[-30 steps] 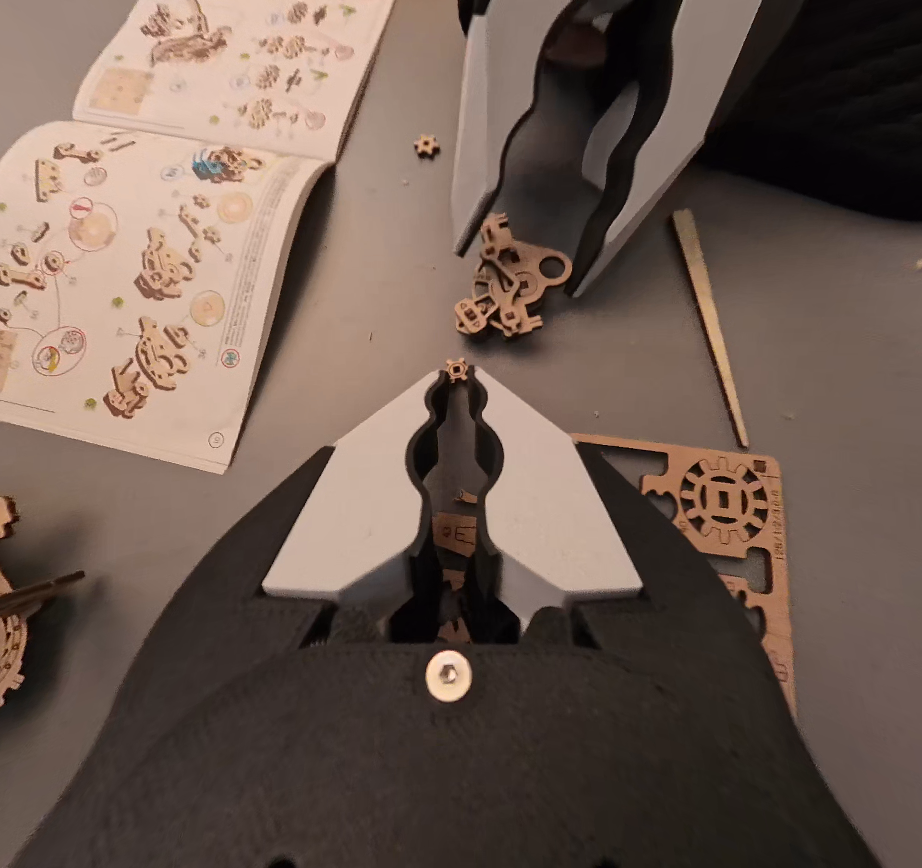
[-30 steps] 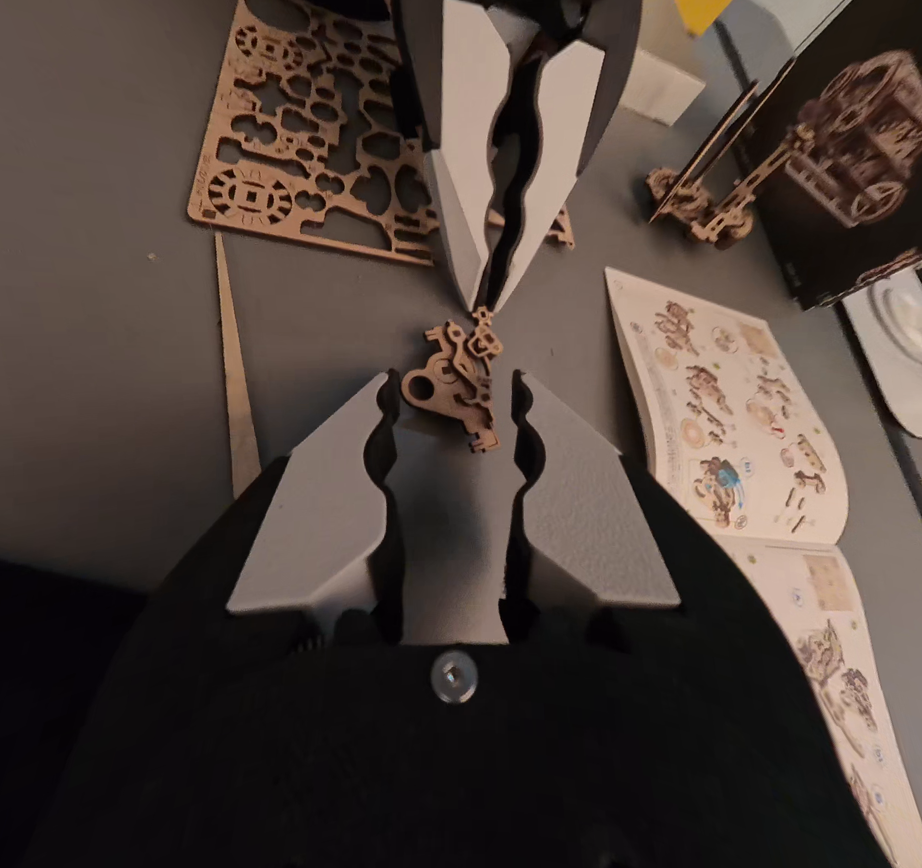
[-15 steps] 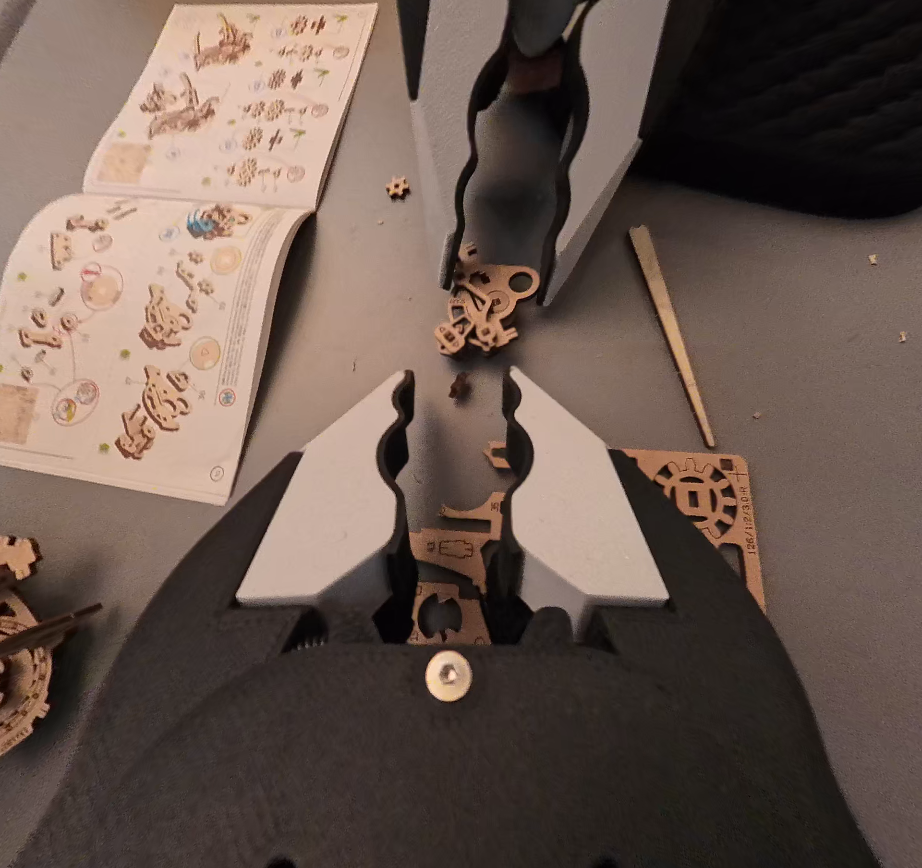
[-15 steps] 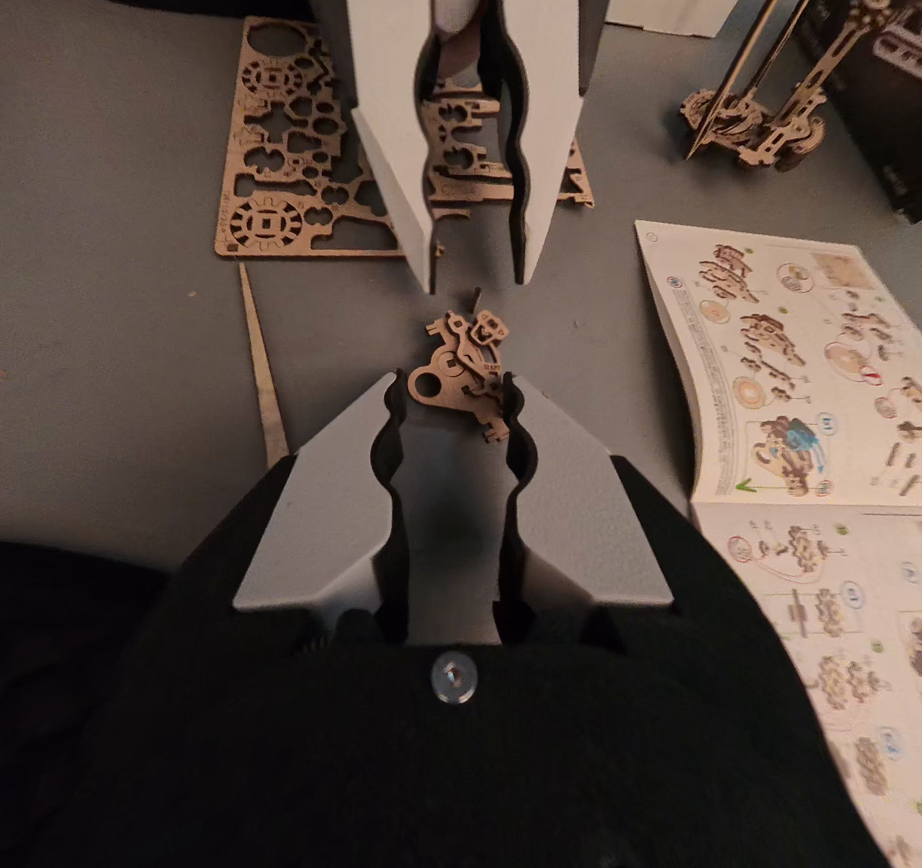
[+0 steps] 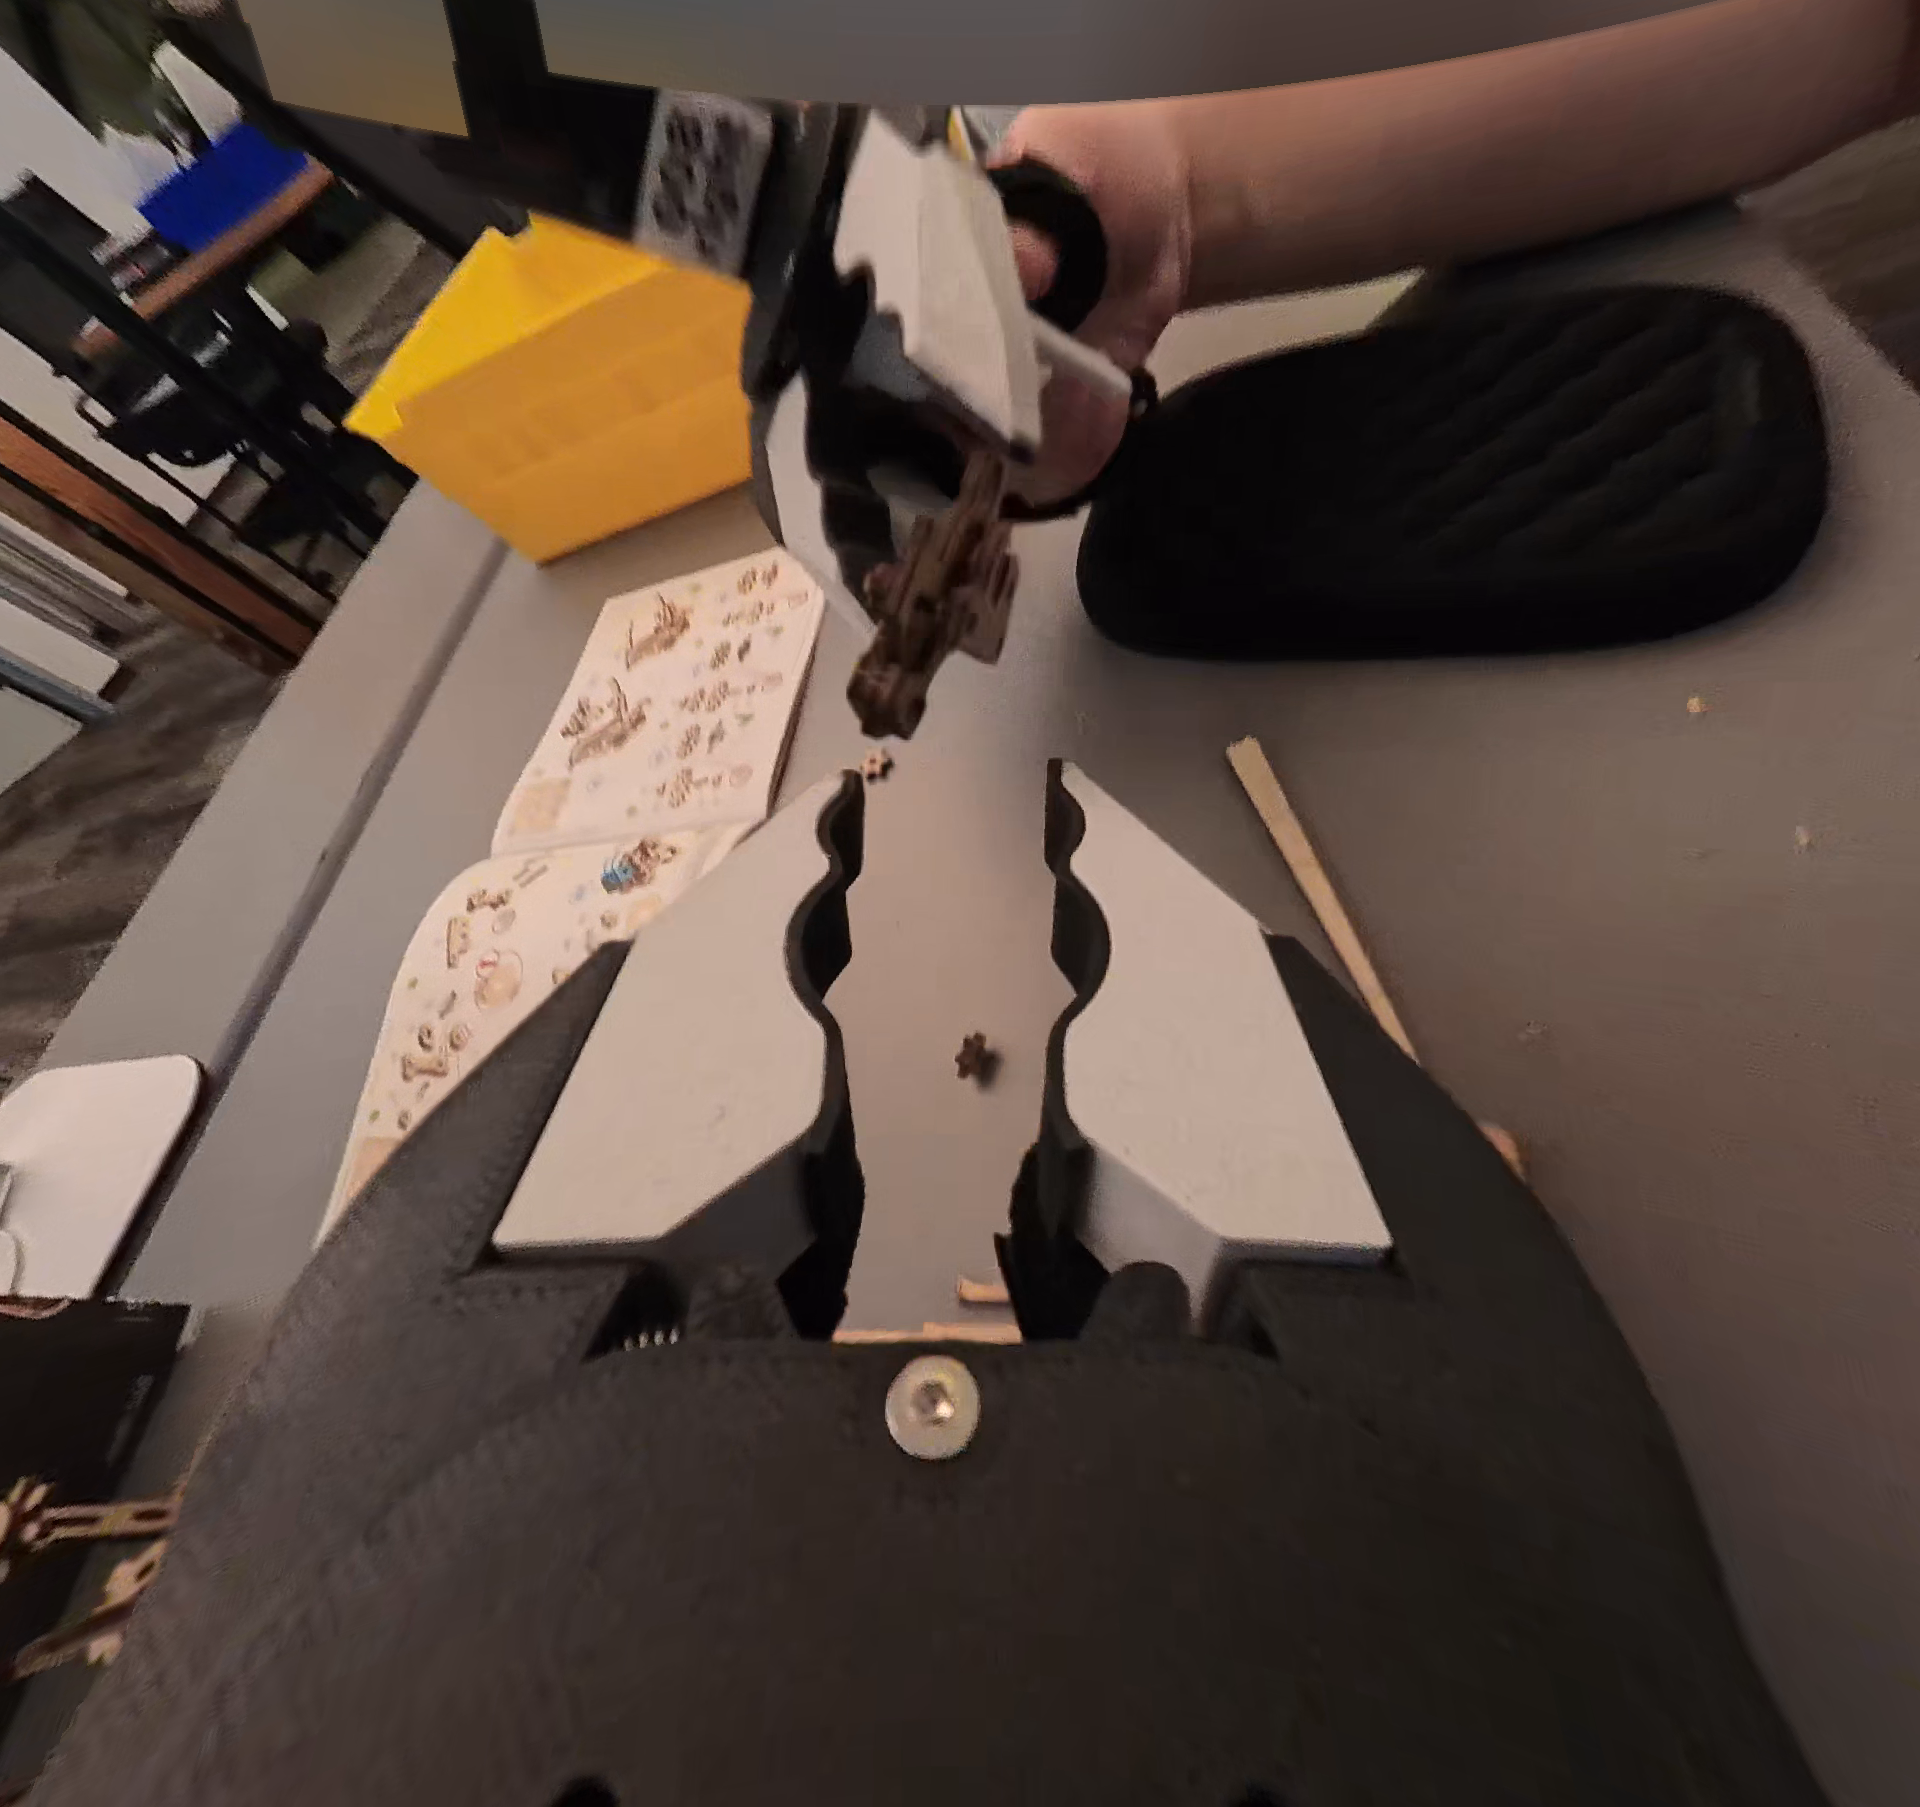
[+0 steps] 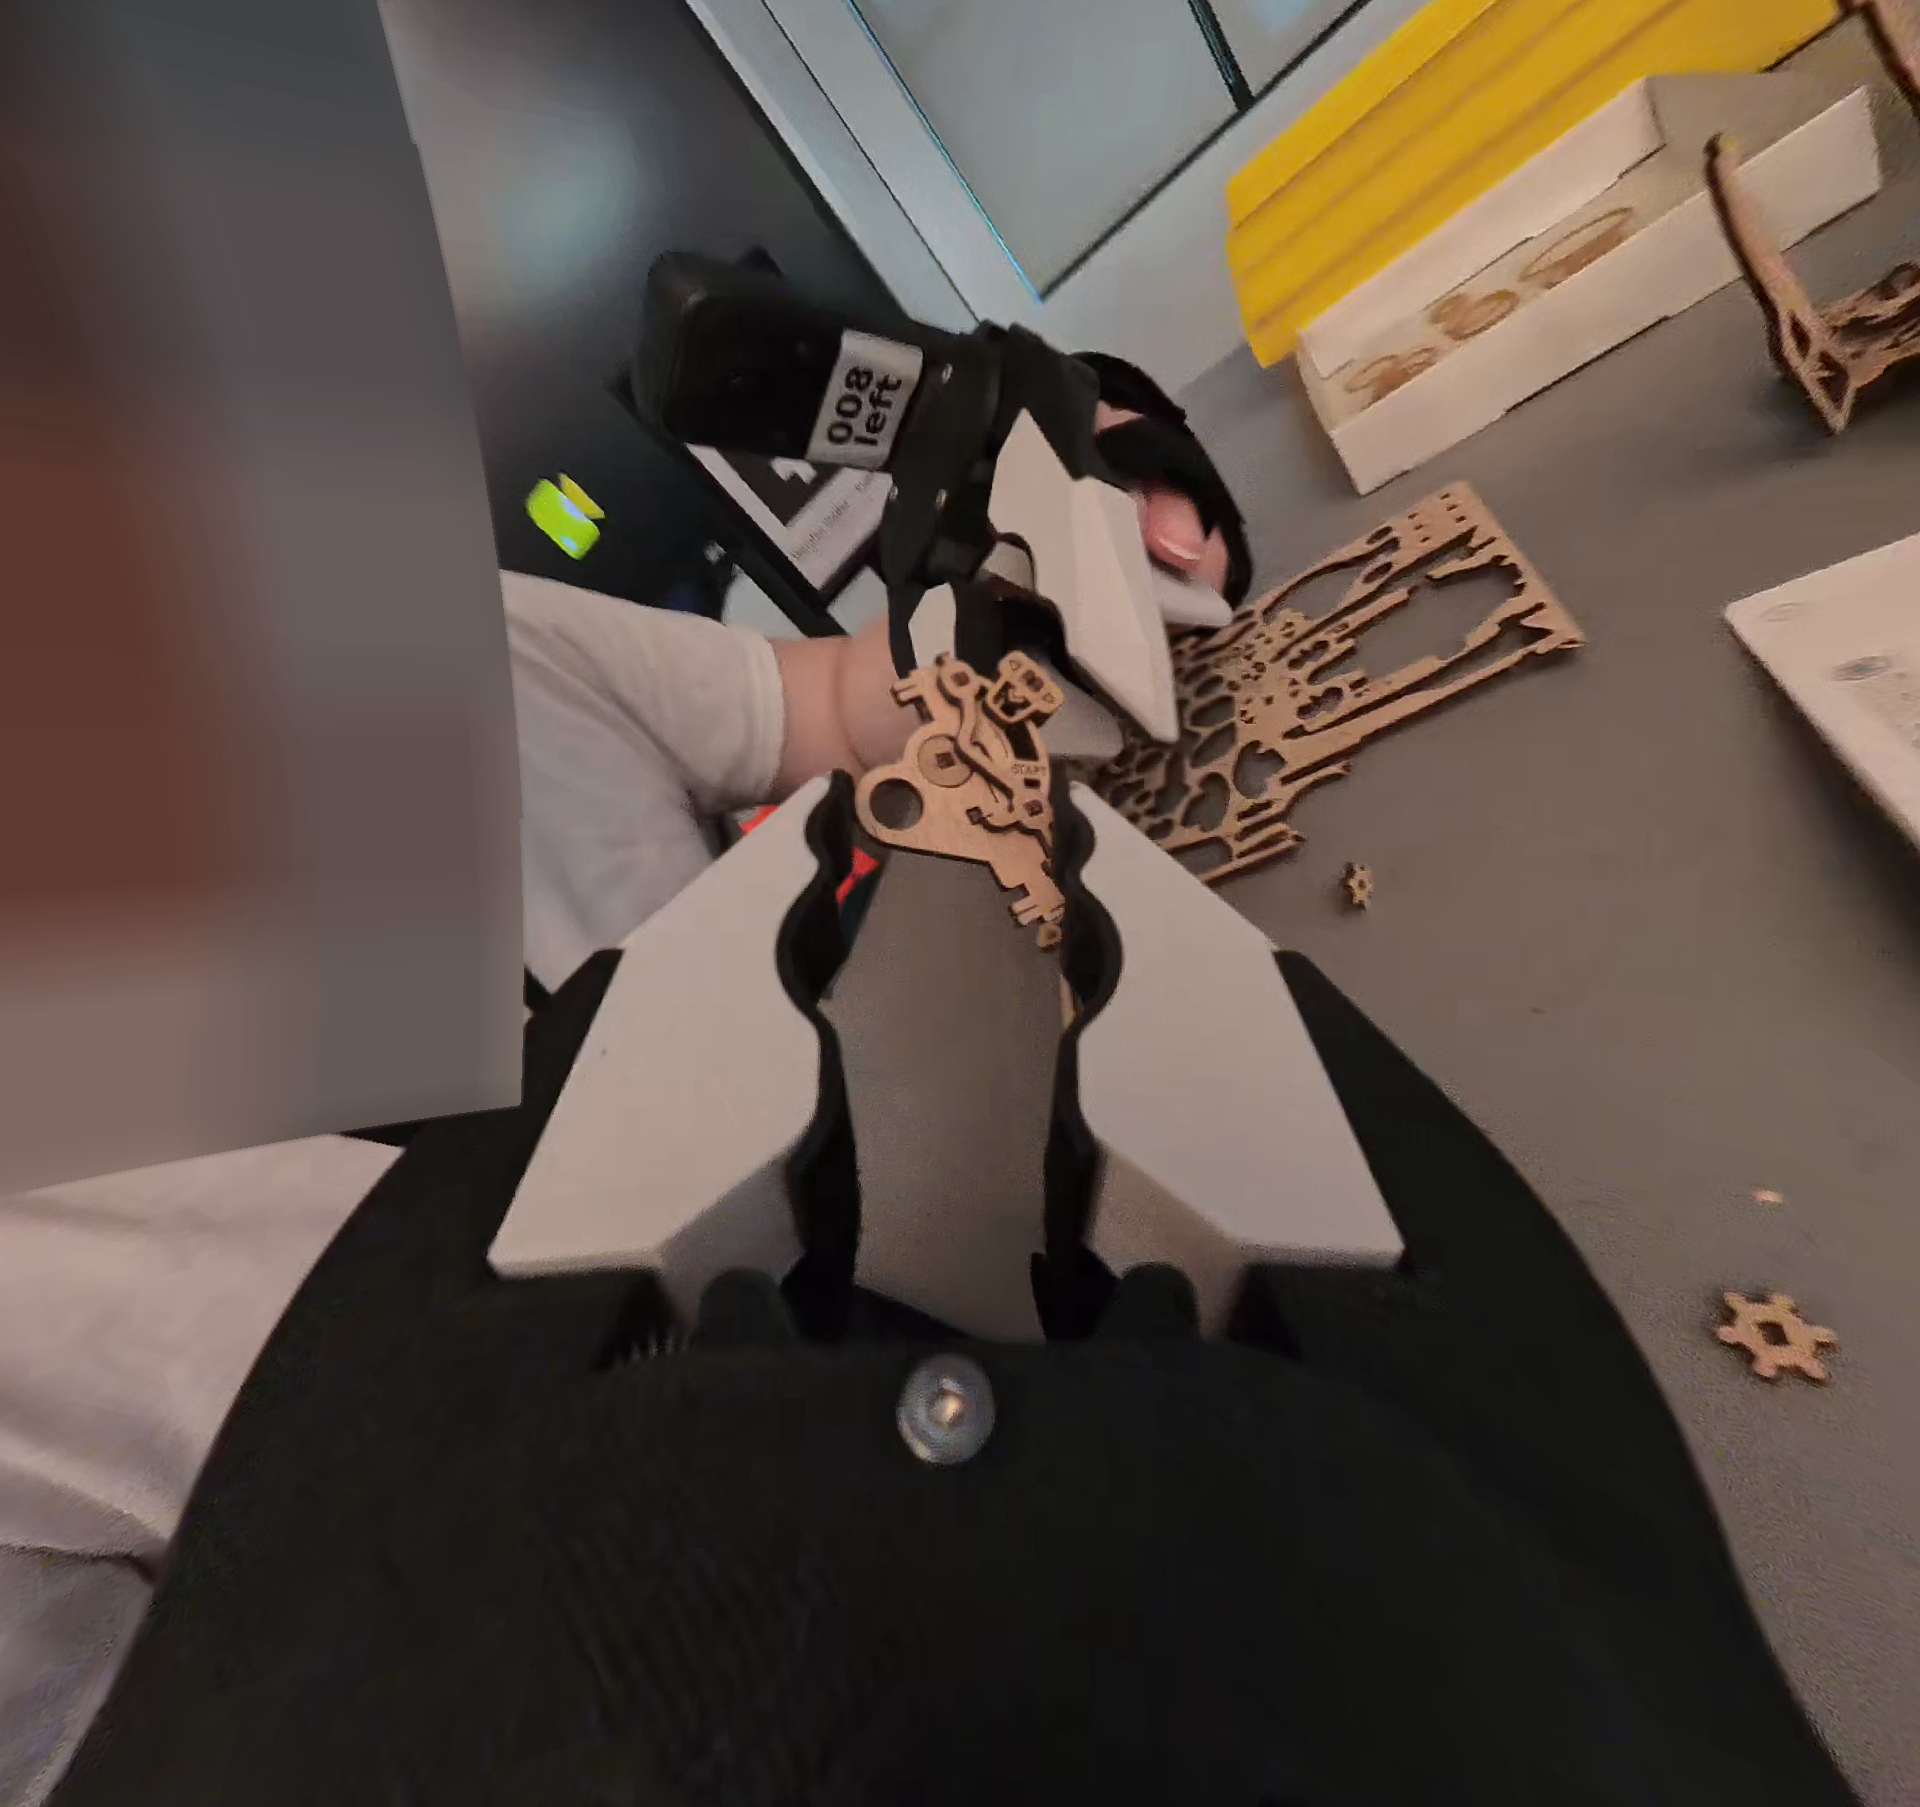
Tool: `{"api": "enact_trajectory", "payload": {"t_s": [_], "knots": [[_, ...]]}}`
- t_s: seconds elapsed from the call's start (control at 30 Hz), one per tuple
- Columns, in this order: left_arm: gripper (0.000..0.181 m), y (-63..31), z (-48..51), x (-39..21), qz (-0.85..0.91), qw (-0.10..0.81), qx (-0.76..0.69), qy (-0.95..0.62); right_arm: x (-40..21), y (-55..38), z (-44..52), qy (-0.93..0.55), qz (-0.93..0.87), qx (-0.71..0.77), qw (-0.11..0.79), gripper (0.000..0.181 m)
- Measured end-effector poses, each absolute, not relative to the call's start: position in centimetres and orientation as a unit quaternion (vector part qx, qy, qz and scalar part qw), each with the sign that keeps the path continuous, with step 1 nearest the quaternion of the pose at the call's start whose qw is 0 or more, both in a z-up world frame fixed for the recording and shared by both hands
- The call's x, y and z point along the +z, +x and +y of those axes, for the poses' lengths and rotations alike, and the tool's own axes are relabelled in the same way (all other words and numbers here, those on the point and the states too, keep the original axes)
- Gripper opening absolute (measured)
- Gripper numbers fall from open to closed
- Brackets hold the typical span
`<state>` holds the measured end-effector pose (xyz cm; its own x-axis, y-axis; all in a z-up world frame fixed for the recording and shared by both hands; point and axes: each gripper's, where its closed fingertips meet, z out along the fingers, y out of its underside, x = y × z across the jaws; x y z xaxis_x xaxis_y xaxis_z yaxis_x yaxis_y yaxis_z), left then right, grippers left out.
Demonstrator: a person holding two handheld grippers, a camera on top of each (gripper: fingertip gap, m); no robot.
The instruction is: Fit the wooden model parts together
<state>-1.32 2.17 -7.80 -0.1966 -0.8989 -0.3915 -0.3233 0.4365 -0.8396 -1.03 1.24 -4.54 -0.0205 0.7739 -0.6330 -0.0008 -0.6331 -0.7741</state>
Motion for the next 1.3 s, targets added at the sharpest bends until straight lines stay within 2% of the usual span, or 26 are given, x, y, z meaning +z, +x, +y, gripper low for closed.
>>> {"api": "enact_trajectory", "payload": {"t_s": [0.33, 0.37, 0.6, 0.7, 0.87, 1.0, 1.1, 1.17, 1.23, 1.27, 1.3], "knots": [[0.014, -1.3, 0.8, -5.2, 0.683, 0.487, -0.364, -0.406, -4.2, -1.5, -0.3, -0.596, -0.325, 0.682, 0.27, 0.035], [0.01, -1.4, 0.7, -5.2, 0.685, 0.486, -0.365, -0.401, -4.1, -1.5, -0.3, -0.594, -0.327, 0.683, 0.272, 0.035], [0.009, -1.5, 1.3, -5.3, 0.692, 0.513, -0.325, -0.392, -3.9, -1.3, 0.5, -0.587, -0.334, 0.661, 0.328, 0.039], [0.009, -1.5, 2.0, -5.5, 0.69, 0.516, -0.308, -0.403, -2.3, -0.5, 1.5, -0.561, -0.366, 0.59, 0.451, 0.05], [0.009, -1.4, 3.4, -6.1, 0.687, 0.531, -0.257, -0.425, -2.1, -0.5, 1.7, -0.558, -0.495, 0.275, 0.606, 0.033], [0.009, -1.1, 3.5, -6.6, 0.691, 0.531, -0.237, -0.429, -3.7, -1.7, 1.9, -0.56, -0.549, 0.12, 0.609, 0.027], [0.009, -1.0, 3.3, -6.5, 0.693, 0.536, -0.227, -0.425, -5.6, -2.1, 2.4, -0.587, -0.56, 0.099, 0.576, 0.027], [0.009, -1.0, 3.2, -6.9, 0.701, 0.533, -0.216, -0.421, -5.9, -2.1, 2.5, -0.59, -0.558, 0.094, 0.575, 0.012], [0.01, -1.0, 3.2, -7.0, 0.708, 0.54, -0.199, -0.41, -5.9, -2.2, 2.4, -0.588, -0.558, 0.102, 0.576, 0.011], [0.011, -1.1, 3.0, -7.0, 0.711, 0.542, -0.198, -0.402, -5.9, -2.1, 2.4, -0.588, -0.559, 0.103, 0.575, 0.012], [0.02, -1.1, 2.6, -7.0, 0.714, 0.54, -0.205, -0.395, -5.6, -2.1, 2.3, -0.583, -0.557, 0.104, 0.582, 0.011]]}}
